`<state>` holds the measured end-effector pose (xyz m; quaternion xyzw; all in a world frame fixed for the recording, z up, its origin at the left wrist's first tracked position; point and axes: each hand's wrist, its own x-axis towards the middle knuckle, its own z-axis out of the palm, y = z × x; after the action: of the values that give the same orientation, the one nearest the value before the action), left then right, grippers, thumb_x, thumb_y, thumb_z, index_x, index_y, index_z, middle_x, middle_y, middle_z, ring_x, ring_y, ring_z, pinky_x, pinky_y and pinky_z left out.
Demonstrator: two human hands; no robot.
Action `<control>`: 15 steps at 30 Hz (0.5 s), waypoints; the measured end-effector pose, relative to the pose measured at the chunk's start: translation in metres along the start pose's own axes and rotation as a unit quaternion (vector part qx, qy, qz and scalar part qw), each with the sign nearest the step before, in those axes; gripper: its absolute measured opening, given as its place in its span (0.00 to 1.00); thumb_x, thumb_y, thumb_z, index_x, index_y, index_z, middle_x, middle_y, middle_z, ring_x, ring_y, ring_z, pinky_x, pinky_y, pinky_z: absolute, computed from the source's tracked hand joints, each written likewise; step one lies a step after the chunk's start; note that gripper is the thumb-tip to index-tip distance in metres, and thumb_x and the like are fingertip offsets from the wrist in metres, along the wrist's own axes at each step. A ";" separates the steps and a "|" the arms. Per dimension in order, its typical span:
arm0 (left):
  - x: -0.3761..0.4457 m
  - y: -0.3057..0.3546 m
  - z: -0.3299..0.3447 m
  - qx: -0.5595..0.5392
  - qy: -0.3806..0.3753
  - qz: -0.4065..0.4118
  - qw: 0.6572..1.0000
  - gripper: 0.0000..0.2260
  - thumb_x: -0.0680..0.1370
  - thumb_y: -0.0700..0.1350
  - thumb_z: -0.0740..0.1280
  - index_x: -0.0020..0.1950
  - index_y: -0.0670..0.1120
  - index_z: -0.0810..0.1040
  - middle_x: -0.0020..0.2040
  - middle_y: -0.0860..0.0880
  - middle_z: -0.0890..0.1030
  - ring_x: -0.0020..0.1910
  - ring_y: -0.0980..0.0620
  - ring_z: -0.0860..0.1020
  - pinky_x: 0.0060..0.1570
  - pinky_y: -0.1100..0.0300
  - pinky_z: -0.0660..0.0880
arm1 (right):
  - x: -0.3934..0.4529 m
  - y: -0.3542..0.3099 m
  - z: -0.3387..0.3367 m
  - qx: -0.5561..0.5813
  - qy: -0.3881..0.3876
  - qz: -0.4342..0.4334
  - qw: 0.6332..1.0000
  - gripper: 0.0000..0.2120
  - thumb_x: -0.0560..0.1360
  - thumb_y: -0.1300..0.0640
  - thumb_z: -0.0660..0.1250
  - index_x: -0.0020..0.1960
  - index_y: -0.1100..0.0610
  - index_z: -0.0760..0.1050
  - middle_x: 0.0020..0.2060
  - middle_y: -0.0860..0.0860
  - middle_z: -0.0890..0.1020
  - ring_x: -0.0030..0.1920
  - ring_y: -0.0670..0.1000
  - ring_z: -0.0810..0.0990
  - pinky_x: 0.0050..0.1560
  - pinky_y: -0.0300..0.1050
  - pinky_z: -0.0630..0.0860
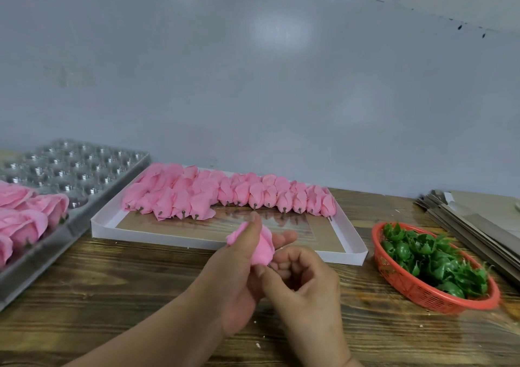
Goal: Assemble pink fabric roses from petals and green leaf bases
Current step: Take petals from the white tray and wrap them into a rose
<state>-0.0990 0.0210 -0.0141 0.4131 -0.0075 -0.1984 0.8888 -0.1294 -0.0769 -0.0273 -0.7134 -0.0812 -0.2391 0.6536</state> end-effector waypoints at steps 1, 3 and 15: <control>0.001 0.001 0.000 -0.001 0.009 -0.009 1.000 0.32 0.69 0.60 0.63 0.59 0.34 0.78 0.54 0.39 0.83 0.53 0.40 0.82 0.50 0.50 0.81 | 0.000 0.000 0.000 -0.002 -0.002 0.003 1.000 0.09 0.60 0.63 0.76 0.33 0.59 0.76 0.26 0.51 0.78 0.28 0.46 0.73 0.32 0.40 0.74; 0.002 0.001 0.001 -0.006 0.020 -0.016 1.000 0.36 0.68 0.61 0.62 0.64 0.32 0.73 0.54 0.39 0.83 0.52 0.40 0.81 0.52 0.49 0.80 | 0.000 -0.001 0.001 0.006 -0.006 0.007 1.000 0.10 0.60 0.66 0.78 0.33 0.57 0.78 0.27 0.51 0.80 0.29 0.45 0.74 0.32 0.38 0.75; 0.002 -0.002 0.004 -0.069 -0.001 -0.001 0.998 0.20 0.69 0.57 0.65 0.49 0.40 0.74 0.50 0.43 0.85 0.39 0.47 0.84 0.44 0.49 0.80 | -0.002 -0.002 0.003 -0.064 -0.024 -0.084 0.994 0.15 0.63 0.62 0.72 0.46 0.45 0.81 0.49 0.43 0.83 0.47 0.49 0.82 0.43 0.48 0.80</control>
<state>-0.0986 0.0160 -0.0132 0.3502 0.0059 -0.2000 0.9151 -0.1316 -0.0728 -0.0266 -0.7497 -0.1414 -0.2809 0.5823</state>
